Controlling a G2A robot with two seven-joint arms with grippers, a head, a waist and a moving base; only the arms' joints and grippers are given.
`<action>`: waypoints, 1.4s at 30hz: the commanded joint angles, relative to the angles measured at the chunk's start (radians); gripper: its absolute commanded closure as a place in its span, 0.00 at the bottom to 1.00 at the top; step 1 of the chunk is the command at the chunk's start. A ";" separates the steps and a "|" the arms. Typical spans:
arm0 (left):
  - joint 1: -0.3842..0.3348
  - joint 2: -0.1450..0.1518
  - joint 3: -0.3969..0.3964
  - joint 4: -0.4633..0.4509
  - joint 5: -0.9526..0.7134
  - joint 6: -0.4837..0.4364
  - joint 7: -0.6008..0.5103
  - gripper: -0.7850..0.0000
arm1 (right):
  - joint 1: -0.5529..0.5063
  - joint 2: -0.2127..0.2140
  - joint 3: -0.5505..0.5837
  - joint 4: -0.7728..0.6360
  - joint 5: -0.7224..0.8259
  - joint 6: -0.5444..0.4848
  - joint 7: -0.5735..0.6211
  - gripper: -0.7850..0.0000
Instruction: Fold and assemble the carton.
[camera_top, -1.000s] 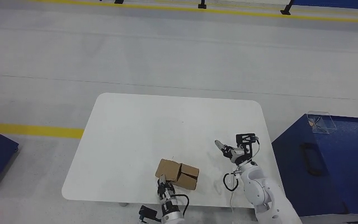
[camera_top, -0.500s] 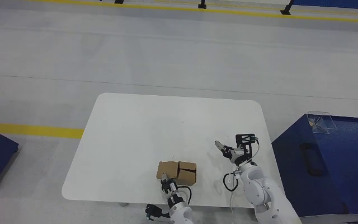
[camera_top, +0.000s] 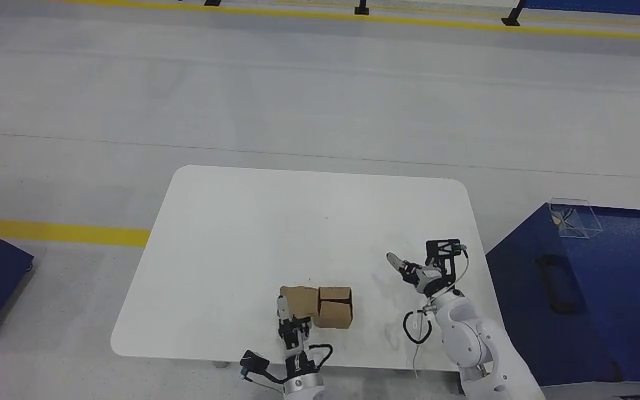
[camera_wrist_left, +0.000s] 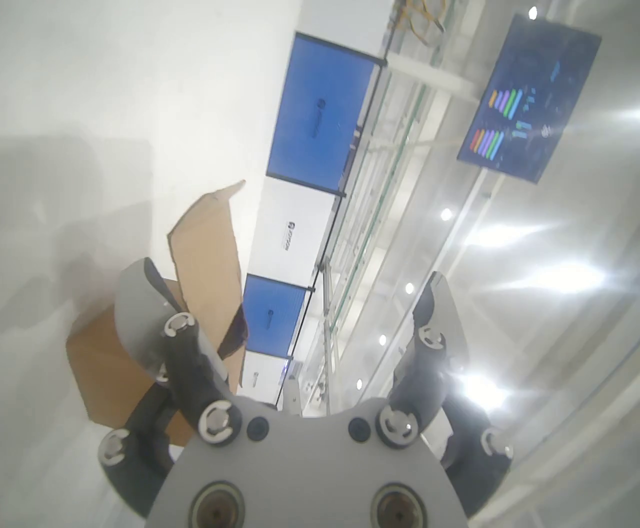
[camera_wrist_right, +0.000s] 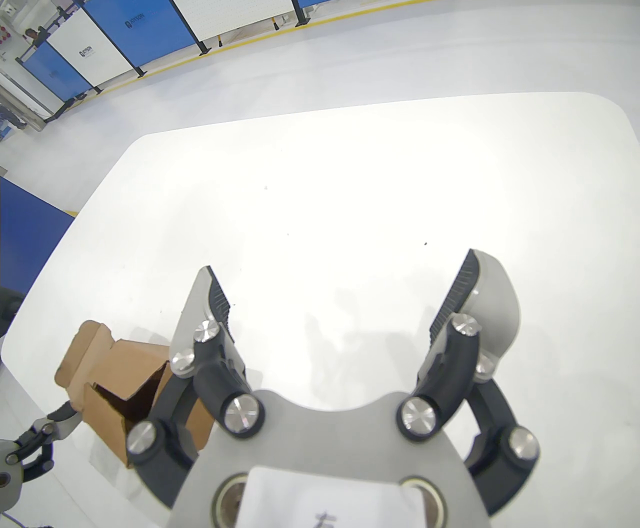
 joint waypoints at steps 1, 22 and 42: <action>-0.002 -0.001 0.001 0.002 -0.008 0.000 0.021 0.00 | 0.000 0.000 0.000 0.000 0.000 0.000 0.000 0.00; 0.008 0.023 0.000 0.014 0.411 0.097 0.040 0.00 | 0.000 0.000 0.000 0.000 0.000 0.000 0.000 0.00; 0.020 0.030 -0.082 0.022 0.260 0.388 -0.200 0.00 | 0.000 0.000 0.000 0.000 0.000 0.000 0.000 0.00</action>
